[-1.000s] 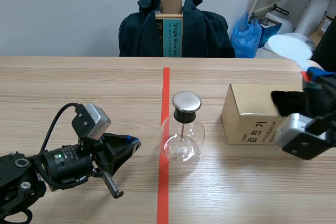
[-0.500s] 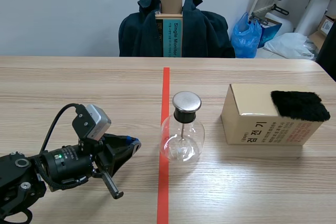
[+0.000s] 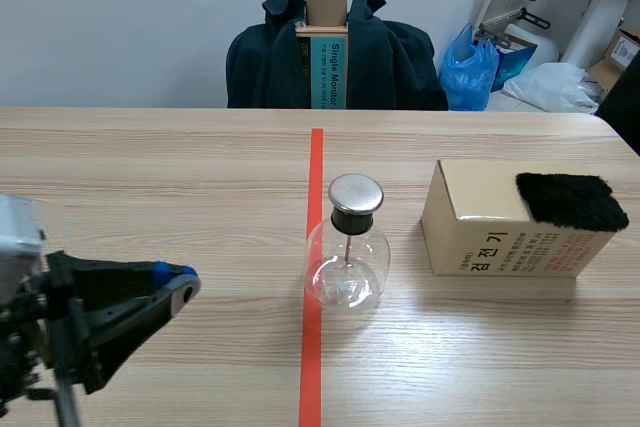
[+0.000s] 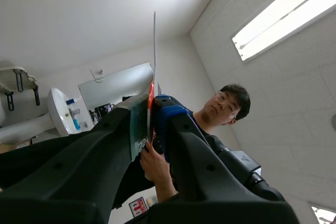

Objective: Do the electroscope experiment.
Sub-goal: 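Move the plate toward and away from the electroscope, then rub the plate on the fur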

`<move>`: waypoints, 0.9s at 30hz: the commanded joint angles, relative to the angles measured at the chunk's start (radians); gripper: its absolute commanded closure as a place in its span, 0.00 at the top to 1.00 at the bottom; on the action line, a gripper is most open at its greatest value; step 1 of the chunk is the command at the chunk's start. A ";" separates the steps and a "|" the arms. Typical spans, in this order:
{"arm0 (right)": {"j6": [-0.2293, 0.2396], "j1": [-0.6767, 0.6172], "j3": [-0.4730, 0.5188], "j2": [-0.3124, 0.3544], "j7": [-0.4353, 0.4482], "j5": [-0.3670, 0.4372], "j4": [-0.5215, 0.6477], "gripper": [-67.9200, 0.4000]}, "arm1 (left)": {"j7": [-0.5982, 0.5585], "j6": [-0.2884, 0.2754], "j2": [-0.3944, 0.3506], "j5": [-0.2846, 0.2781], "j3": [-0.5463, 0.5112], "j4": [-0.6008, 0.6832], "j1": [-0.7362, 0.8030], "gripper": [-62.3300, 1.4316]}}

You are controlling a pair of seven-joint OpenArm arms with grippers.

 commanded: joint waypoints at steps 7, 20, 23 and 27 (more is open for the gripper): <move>-0.015 0.008 0.015 0.005 -0.105 0.012 0.008 0.02 | -0.012 -0.002 -0.011 -0.013 -0.149 0.175 0.210 0.08; -0.060 0.043 -0.051 0.000 0.008 -0.031 -0.288 0.02 | -0.012 -0.002 -0.011 -0.028 -0.168 0.175 0.206 1.00; -0.064 0.083 -0.087 0.000 0.036 -0.051 -0.366 0.02 | -0.011 -0.002 -0.011 -0.028 -0.168 0.175 0.206 1.00; -0.064 0.133 -0.138 0.000 0.063 -0.077 -0.455 0.02 | -0.009 -0.002 -0.011 -0.028 -0.168 0.175 0.206 1.00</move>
